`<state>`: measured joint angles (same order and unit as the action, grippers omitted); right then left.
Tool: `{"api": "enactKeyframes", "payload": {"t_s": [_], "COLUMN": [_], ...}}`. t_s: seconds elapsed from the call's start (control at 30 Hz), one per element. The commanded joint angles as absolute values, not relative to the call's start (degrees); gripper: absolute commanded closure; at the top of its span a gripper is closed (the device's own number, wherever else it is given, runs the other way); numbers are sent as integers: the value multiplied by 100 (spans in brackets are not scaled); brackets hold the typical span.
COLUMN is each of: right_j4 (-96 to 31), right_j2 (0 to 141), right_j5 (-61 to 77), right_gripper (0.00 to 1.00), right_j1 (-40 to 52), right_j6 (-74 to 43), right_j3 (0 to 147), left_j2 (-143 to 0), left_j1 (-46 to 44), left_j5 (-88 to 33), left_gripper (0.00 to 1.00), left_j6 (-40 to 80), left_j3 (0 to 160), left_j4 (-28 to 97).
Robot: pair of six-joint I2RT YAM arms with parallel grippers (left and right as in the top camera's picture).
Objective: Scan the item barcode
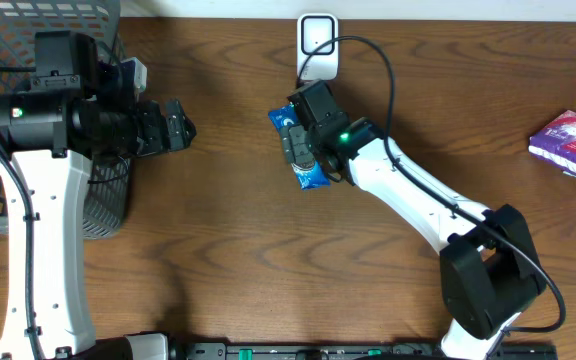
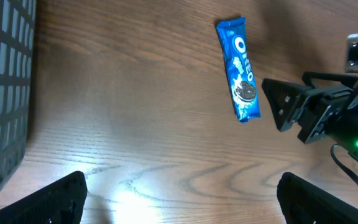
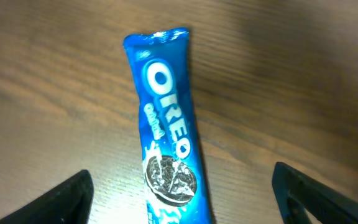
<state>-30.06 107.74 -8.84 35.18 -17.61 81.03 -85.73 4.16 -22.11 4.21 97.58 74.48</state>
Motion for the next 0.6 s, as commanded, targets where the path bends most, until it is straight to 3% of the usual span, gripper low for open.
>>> {"api": "enactKeyframes", "payload": {"t_s": [0.0, 0.3, 0.57], "right_j4": [-2930, -2746, -2652], "right_j2": [11006, 11802, 11832], "right_j5": [-725, -915, -1483], "right_gripper": [7, 1, 13], "right_j1": [3583, 3699, 3872], "right_j6": [-851, -187, 91], "right_j3": [8079, 8079, 8077], "left_j2": [-8595, -8595, -8595], "left_j1": [405, 405, 405], "left_j5": [-2178, -2178, -2180], "left_gripper": [2, 2, 2], "left_j6": [346, 346, 346], "left_j3": [9773, 9773, 9773], "left_j4": [7456, 7454, 7456]}}
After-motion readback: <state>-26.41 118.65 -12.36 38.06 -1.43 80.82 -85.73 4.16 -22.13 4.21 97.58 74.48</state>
